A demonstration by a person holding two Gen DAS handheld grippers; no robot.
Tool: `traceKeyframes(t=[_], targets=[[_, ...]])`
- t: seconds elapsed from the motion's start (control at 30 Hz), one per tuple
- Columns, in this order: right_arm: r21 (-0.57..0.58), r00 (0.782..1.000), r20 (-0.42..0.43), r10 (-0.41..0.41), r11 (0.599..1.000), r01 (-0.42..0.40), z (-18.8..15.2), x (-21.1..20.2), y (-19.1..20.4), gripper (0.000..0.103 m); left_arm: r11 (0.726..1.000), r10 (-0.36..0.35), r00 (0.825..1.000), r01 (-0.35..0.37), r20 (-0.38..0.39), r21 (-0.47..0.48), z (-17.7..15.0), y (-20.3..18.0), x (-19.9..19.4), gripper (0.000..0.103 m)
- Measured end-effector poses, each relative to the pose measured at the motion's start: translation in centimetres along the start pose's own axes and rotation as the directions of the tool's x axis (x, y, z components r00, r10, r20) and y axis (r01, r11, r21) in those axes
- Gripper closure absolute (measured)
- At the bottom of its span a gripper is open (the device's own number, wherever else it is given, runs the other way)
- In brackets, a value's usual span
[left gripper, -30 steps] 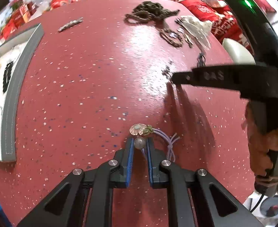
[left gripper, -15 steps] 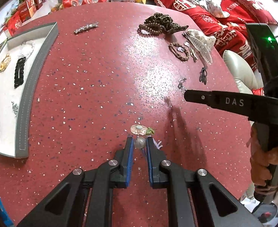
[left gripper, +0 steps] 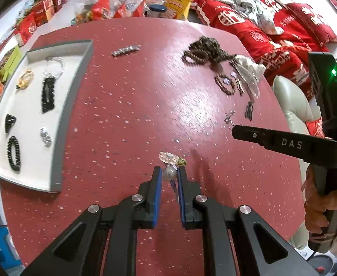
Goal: Organize jewelry
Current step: 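Carry the lavender hair tie and silver charm over the white tray with both tools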
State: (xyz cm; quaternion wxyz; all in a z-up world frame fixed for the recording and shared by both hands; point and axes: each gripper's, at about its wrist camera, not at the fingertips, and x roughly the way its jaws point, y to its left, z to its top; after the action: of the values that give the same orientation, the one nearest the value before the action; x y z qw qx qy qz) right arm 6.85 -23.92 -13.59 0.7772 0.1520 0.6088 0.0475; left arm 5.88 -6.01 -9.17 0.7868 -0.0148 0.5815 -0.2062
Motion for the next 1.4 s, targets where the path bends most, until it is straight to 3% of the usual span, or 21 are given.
traceKeyframes(t=[0.6, 0.97, 1.4], targets=[[-0.133, 0.997, 0.031, 0.066, 0.989, -0.061, 3.6, -1.4, 9.3, 0.093, 0.988, 0.075, 0.989, -0.057, 0.126, -0.144, 1.8, 7.4, -6.1, 0.088], [-0.216, 0.994, 0.011, 0.109, 0.971, -0.105, 5.4, 0.0, 15.0, 0.093, 0.960, 0.159, 0.976, -0.117, 0.152, -0.254, 2.9, 13.6, -7.2, 0.088], [-0.260, 0.986, -0.007, 0.166, 0.952, -0.162, 8.3, 2.1, 19.8, 0.093, 0.948, 0.201, 0.960, -0.140, 0.195, -0.286, 4.5, 18.1, -7.3, 0.088]])
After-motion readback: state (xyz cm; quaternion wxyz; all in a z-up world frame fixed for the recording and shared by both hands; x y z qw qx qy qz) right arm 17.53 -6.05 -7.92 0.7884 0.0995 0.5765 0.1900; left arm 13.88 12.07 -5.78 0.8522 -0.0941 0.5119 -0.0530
